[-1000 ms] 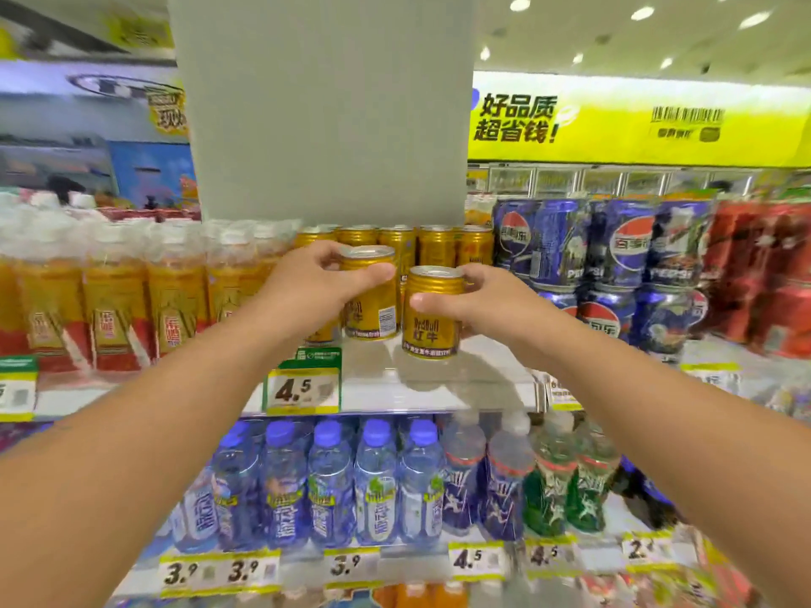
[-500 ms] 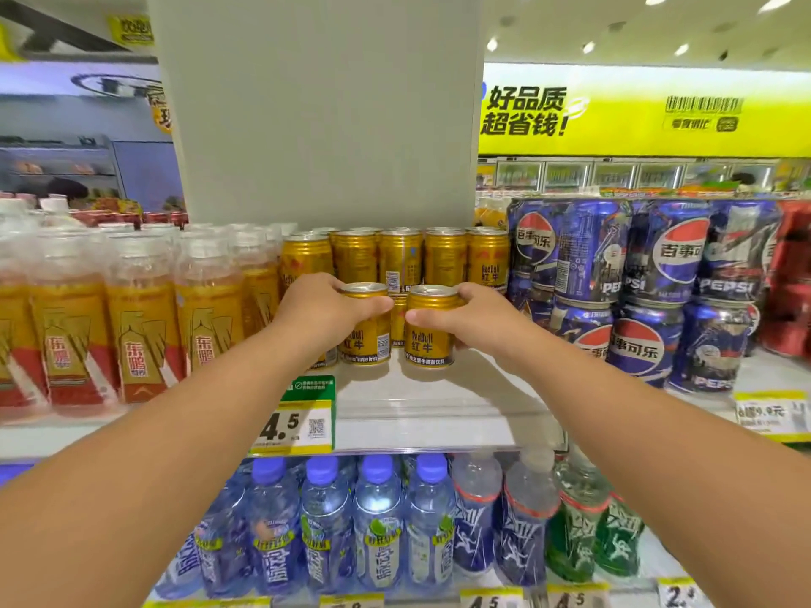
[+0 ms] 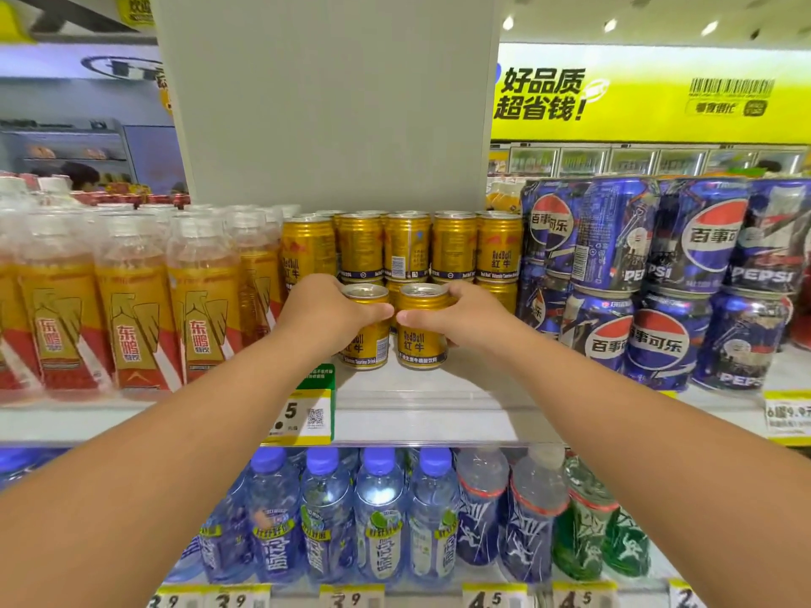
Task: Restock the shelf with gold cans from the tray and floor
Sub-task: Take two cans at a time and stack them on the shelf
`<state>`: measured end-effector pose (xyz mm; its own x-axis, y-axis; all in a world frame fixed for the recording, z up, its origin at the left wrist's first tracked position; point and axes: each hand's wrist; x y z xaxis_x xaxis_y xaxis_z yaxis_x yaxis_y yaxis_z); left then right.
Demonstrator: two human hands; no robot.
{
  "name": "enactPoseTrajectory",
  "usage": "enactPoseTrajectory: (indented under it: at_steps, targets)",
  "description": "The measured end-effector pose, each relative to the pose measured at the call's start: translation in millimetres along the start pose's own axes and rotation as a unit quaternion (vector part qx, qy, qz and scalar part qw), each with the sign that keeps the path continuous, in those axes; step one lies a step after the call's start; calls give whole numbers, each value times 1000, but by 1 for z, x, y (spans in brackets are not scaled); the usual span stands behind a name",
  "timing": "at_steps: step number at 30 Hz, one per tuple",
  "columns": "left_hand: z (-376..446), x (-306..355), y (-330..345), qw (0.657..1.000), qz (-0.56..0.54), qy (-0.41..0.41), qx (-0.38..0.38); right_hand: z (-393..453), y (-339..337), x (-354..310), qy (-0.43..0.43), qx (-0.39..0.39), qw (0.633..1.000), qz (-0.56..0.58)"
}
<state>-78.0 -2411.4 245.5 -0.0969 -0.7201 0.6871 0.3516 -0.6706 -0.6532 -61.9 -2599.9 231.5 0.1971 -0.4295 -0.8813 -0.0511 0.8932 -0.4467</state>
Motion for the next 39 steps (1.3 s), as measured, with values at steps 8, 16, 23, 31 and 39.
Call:
enactPoseTrajectory:
  at_steps: [8,16,23,31,39]
  targets:
    - [-2,-1,7,999,23,8,26,2,8,9,2,9,1000,9]
    - [-9,-9,11,997,-22,36,68,-5,12,9,5,28,1000,-7]
    - [-14,-11,1,992,52,81,76,-13,15,4,2,40,999,-9]
    - [-32,-41,-28,953,250,159,56,-22,13,6,17,69,995,-63]
    - [-55,-55,-39,935,297,181,-71,-33,20,0,28,93,989,-110]
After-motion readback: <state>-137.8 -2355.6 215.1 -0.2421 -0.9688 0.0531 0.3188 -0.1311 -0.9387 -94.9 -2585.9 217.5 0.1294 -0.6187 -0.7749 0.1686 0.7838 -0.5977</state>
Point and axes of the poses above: each hand's wrist, its own z-axis towards the middle knuckle, its own y-axis out of the palm, x = y × z, and after that the axes turned 2 degrees about y, right-handed
